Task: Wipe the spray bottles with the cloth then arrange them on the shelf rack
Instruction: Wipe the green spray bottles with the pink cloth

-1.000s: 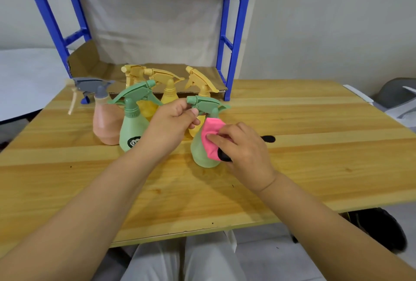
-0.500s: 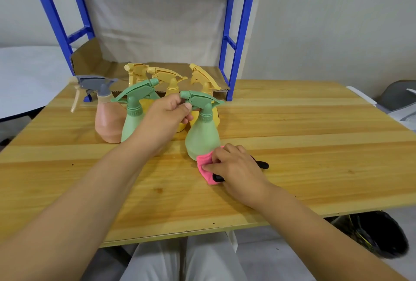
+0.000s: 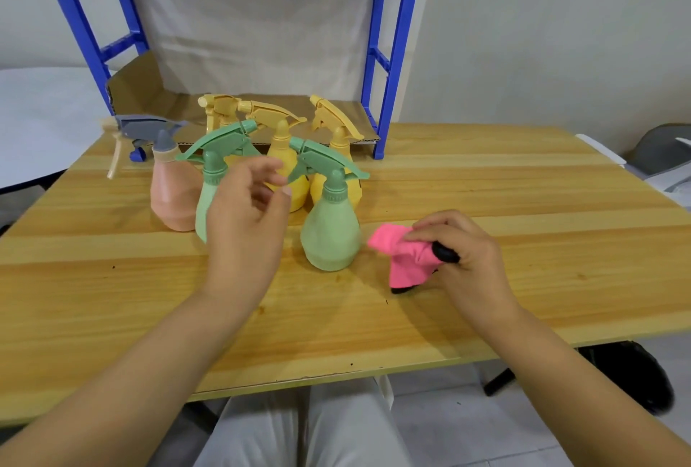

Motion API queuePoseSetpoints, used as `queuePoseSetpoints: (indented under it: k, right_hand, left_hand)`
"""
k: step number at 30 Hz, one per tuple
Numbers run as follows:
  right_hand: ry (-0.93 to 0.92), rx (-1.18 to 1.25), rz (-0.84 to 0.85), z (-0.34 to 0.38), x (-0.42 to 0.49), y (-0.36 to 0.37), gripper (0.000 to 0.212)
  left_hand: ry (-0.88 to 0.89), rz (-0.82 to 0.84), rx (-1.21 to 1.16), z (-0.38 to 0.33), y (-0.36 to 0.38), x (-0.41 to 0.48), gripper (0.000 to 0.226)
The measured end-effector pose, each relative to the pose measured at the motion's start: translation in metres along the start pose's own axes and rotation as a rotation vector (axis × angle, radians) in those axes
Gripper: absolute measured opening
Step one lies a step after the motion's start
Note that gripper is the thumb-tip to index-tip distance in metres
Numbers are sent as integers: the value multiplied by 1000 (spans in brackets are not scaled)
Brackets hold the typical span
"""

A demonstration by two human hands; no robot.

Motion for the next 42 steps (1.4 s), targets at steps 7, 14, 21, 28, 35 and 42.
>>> queuePoseSetpoints:
  k: [7, 14, 21, 28, 35, 42]
  right_hand:
    - [-188, -48, -80, 32, 27, 25, 30]
    - [-248, -191, 63, 18, 13, 53, 26]
    - [-331, -390, 211, 22, 1, 55, 18]
    - [-363, -360, 223, 26, -2, 47, 21]
    - [-202, -281, -33, 30, 17, 16, 43]
    - [-279, -264, 51, 36, 11, 49, 28]
  left_hand:
    - [-180, 278, -18, 22, 22, 3, 36]
    - [-214, 311, 42, 34, 16, 12, 40]
    - [-266, 267, -58, 26, 23, 7, 48]
    - [-284, 221, 22, 22, 35, 6, 24]
    - [-223, 399, -5, 29, 30, 11, 25]
    - [-300, 593, -162, 33, 24, 16, 27]
Point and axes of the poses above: each hand's wrist, its own x-axis towards the middle knuckle, its own y-axis out of the palm, z = x × y, the point moved 1 cm from there along x, towards the middle knuckle, and after that the axes turned 15 degrees about -x, right-handed, at the moved point
